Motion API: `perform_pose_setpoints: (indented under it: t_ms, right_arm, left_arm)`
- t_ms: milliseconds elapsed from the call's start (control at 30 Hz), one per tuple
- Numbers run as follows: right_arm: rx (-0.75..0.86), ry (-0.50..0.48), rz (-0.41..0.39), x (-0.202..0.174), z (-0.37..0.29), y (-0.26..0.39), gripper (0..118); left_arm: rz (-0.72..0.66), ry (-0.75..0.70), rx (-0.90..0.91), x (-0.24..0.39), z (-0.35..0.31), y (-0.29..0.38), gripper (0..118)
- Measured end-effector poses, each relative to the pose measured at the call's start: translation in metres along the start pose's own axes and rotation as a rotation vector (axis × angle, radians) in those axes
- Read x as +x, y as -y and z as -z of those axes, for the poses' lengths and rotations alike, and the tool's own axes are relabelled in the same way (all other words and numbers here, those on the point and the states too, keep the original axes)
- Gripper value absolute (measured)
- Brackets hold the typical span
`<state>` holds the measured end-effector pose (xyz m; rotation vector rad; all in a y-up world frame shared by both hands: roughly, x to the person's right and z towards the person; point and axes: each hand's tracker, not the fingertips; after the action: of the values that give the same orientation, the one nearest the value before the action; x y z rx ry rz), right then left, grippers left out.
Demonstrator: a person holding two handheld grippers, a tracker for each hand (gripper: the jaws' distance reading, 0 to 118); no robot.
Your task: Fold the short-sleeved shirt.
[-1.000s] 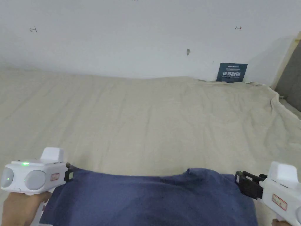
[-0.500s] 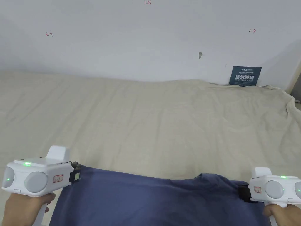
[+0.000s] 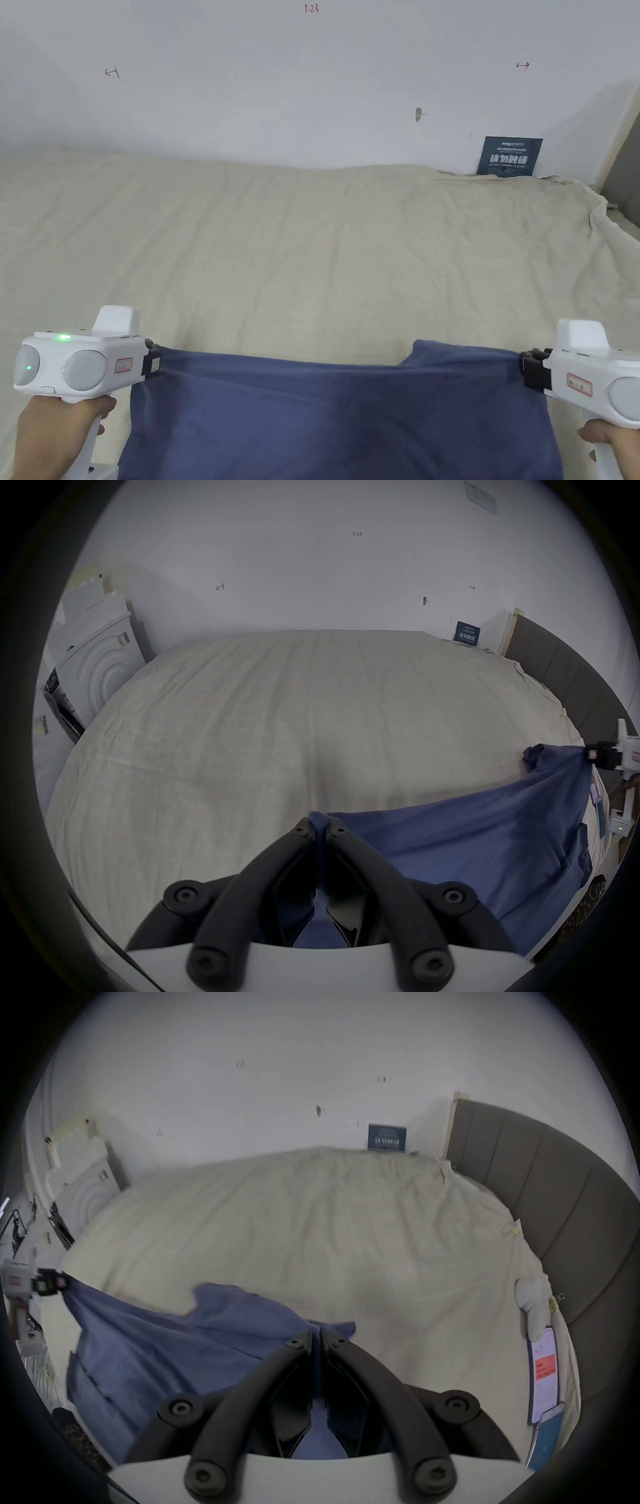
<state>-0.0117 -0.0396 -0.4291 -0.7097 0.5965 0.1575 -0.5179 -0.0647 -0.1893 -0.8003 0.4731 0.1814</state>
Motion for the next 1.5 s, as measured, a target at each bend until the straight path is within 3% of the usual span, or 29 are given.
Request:
perform_pose_setpoints:
  t_ms: [233,500,800,933,1133,1267,1400,1433,1500]
  right_arm:
    - [0.075,-0.055,0.011,-0.001,-0.095,0.025,3]
    - [0.084,-0.101,0.085,0.000,-0.146,0.094,3]
    - [-0.020,-0.059,0.137,0.001,-0.145,0.183,3]
    - [-0.073,0.027,0.089,0.002,-0.129,0.213,3]
    - [-0.156,0.066,0.127,0.001,-0.100,0.245,3]
    - [-0.171,0.081,0.160,-0.001,-0.094,0.251,3]
    - [-0.174,0.085,0.163,-0.011,-0.103,0.244,5]
    - [-0.174,0.084,0.167,-0.011,-0.105,0.242,13]
    - [-0.176,0.081,0.173,-0.012,-0.110,0.237,25]
  left_arm:
    - [-0.007,-0.018,0.024,-0.009,-0.053,0.026,1]
    - [-0.026,0.003,0.016,-0.023,-0.100,0.086,1]
    - [-0.028,-0.007,-0.073,-0.022,-0.106,0.162,1]
    - [-0.020,-0.010,-0.113,-0.018,-0.096,0.190,1]
    - [0.062,-0.043,-0.156,-0.008,-0.079,0.215,1]
    - [0.040,-0.054,-0.161,0.006,-0.085,0.221,2]
    - [-0.003,-0.068,-0.145,0.010,-0.092,0.217,24]
    - [-0.005,-0.073,-0.142,0.010,-0.094,0.215,44]
    - [-0.009,-0.109,-0.130,0.013,-0.099,0.213,60]
